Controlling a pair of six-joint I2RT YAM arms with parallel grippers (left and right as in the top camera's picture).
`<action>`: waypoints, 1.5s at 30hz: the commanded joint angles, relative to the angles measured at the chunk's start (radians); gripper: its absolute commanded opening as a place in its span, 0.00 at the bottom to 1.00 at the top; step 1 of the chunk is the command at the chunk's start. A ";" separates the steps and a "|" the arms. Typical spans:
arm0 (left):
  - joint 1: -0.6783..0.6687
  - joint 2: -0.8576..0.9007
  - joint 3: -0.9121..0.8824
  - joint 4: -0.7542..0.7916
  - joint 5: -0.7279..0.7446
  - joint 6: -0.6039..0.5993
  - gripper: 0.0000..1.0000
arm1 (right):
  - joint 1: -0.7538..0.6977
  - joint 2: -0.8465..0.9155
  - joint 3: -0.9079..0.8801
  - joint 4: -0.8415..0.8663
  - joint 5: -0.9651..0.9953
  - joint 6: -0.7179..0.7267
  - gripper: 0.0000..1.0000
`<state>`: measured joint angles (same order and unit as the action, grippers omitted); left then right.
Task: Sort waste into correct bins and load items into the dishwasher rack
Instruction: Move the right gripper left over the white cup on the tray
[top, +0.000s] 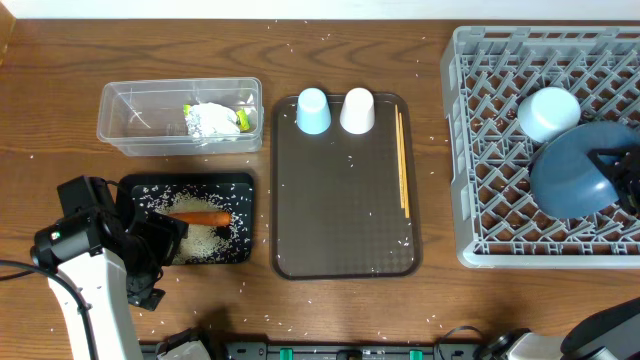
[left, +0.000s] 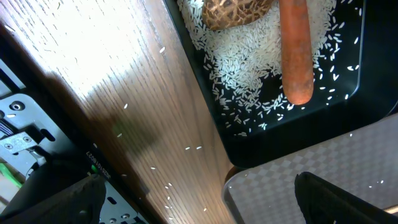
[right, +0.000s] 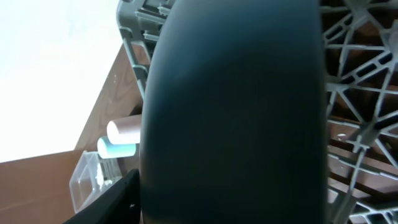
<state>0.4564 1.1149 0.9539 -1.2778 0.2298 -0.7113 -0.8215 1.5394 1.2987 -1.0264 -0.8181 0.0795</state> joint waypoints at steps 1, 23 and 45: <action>0.005 0.002 0.000 -0.003 -0.010 -0.012 0.98 | -0.003 -0.060 -0.003 -0.004 0.006 0.002 0.50; 0.005 0.002 0.000 -0.003 -0.010 -0.012 0.98 | -0.002 -0.383 0.031 -0.003 0.088 0.062 0.98; 0.005 0.002 0.000 -0.003 -0.010 -0.012 0.98 | 0.289 -0.379 0.031 0.031 0.005 0.062 0.99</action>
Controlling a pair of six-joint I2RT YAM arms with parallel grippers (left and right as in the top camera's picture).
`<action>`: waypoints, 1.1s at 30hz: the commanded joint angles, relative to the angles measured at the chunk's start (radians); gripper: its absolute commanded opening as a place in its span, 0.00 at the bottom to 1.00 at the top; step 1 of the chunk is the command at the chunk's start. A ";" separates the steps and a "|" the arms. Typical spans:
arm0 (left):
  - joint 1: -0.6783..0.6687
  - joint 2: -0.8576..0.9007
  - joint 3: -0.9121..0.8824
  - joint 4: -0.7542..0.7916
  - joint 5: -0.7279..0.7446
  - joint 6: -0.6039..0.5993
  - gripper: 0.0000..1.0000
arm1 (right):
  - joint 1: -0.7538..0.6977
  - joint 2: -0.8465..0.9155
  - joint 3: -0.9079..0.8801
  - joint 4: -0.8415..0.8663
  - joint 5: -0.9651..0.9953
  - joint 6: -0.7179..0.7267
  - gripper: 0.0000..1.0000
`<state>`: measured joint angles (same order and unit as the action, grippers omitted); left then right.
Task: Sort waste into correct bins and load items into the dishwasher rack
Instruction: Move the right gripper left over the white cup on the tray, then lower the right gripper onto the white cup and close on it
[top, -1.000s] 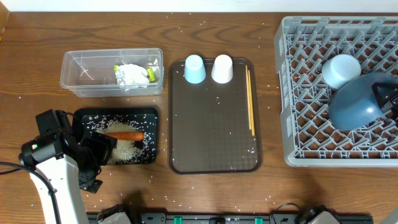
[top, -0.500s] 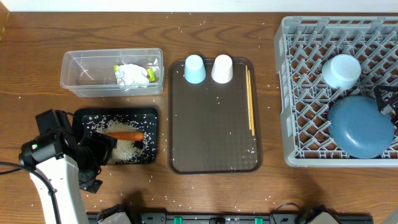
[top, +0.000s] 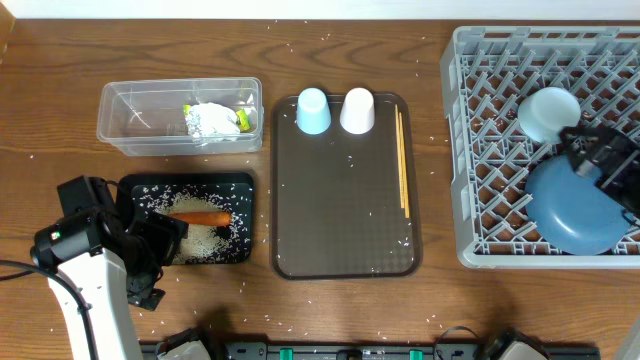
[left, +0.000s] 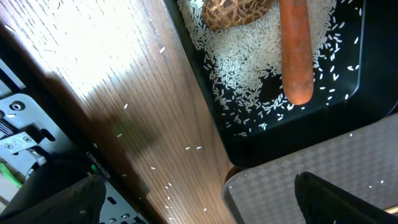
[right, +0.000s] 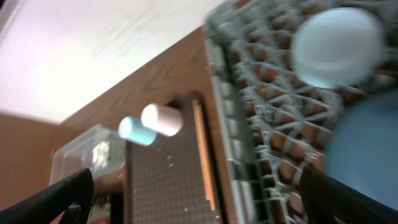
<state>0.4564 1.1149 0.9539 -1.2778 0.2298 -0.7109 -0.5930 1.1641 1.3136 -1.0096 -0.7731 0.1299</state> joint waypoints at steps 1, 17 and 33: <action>0.005 0.002 0.000 -0.003 -0.010 -0.012 0.98 | 0.089 -0.001 0.016 0.027 -0.040 0.012 0.99; 0.005 0.002 0.000 -0.003 -0.010 -0.012 0.98 | 0.835 0.256 0.016 0.386 0.381 0.117 0.99; 0.005 0.002 0.000 -0.003 -0.010 -0.012 0.98 | 1.006 0.661 0.055 0.727 0.714 0.091 0.99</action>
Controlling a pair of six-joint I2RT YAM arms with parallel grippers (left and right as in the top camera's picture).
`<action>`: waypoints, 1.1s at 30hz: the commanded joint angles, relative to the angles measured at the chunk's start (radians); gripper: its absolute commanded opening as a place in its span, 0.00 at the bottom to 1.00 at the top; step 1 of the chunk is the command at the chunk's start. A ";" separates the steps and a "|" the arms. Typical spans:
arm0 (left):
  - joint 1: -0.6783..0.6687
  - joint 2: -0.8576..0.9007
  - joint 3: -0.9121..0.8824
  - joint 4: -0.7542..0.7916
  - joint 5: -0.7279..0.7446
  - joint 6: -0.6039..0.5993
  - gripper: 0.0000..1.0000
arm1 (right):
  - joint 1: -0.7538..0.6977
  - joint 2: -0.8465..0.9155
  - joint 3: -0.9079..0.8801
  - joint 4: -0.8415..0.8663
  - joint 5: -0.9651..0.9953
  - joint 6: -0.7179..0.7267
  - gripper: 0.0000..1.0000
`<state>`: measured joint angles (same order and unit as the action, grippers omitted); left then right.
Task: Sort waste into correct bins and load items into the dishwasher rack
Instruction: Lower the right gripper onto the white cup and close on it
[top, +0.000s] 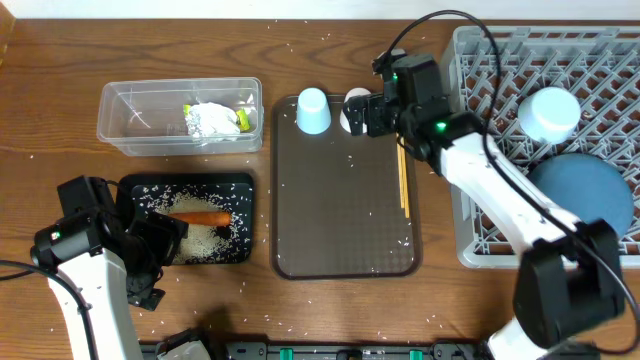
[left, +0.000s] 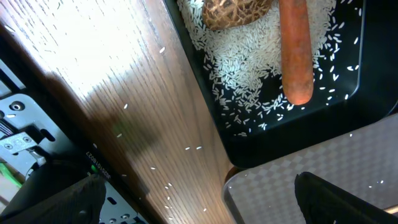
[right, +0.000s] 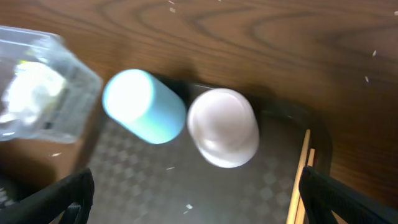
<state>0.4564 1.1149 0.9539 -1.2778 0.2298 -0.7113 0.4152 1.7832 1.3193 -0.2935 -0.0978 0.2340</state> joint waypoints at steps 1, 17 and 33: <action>0.005 0.002 0.000 -0.003 -0.010 -0.012 0.98 | -0.003 0.059 0.065 0.013 0.039 -0.019 0.99; 0.005 0.002 0.000 -0.003 -0.010 -0.012 0.98 | -0.001 0.251 0.121 0.146 0.052 -0.010 0.99; 0.005 0.002 0.000 -0.003 -0.010 -0.012 0.98 | 0.014 0.336 0.121 0.174 0.072 -0.010 0.89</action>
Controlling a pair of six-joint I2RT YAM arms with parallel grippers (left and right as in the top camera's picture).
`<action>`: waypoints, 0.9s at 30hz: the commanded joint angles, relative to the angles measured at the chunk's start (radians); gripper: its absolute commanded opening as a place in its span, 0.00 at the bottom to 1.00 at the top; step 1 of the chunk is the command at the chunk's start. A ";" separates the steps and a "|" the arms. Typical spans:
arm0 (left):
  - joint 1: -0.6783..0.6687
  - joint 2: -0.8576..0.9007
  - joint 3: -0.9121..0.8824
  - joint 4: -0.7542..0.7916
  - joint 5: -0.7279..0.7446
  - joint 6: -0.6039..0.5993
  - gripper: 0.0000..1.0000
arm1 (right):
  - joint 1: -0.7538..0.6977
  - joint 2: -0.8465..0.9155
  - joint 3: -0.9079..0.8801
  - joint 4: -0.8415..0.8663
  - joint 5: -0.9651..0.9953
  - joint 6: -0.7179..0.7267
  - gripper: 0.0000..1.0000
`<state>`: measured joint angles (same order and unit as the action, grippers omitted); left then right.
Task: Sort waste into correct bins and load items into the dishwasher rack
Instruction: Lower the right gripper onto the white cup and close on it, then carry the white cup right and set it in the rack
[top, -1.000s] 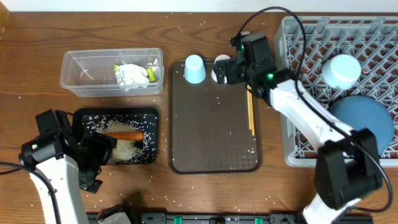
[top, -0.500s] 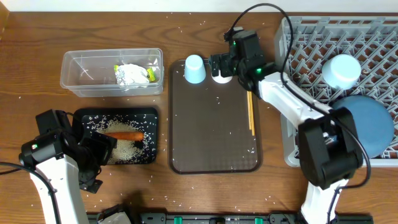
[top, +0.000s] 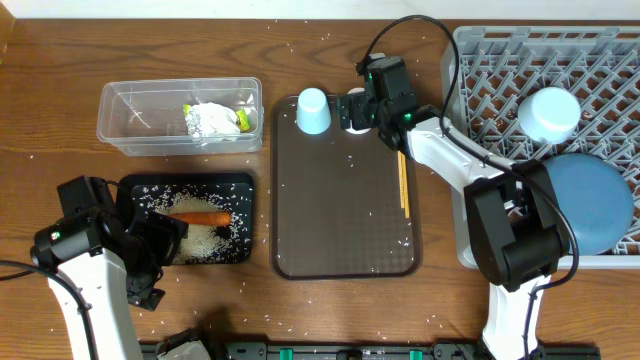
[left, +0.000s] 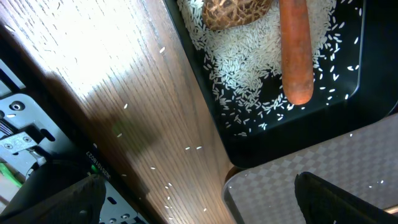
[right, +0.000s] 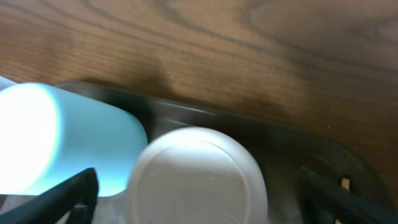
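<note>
On the far end of the brown tray stand an upturned blue cup and an upturned white cup. My right gripper is open, low over the white cup, with one finger on each side of it. Wooden chopsticks lie along the tray's right side. The grey dishwasher rack holds a blue bowl and a white cup. My left gripper hangs open above the table edge by the black tray of rice, with nothing between its fingers.
A carrot and a mushroom lie on the rice in the black tray. A clear bin at the back left holds crumpled white and yellow waste. Rice grains are scattered over the wooden table.
My right gripper has come down from above the two cups until it straddles the white cup. The left arm and all other items are unmoved.
My right gripper was first at the blue bowl over the rack. Then the bowl lay in the rack and the gripper was off it. Then the arm was over the tray's far end, and now it is around the white cup. The left arm stayed still.
</note>
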<state>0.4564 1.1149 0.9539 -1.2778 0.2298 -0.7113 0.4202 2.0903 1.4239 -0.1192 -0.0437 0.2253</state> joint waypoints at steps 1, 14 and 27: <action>0.005 0.002 0.000 -0.003 -0.010 -0.012 0.98 | 0.010 0.029 0.016 -0.001 0.018 -0.001 0.87; 0.005 0.002 0.000 -0.003 -0.010 -0.012 0.98 | 0.008 -0.005 0.017 -0.035 0.002 0.059 0.56; 0.005 0.002 0.000 -0.003 -0.010 -0.012 0.98 | -0.127 -0.267 0.017 -0.150 0.003 0.059 0.56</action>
<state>0.4564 1.1149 0.9539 -1.2778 0.2298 -0.7109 0.3607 1.9263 1.4315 -0.2569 -0.0502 0.2714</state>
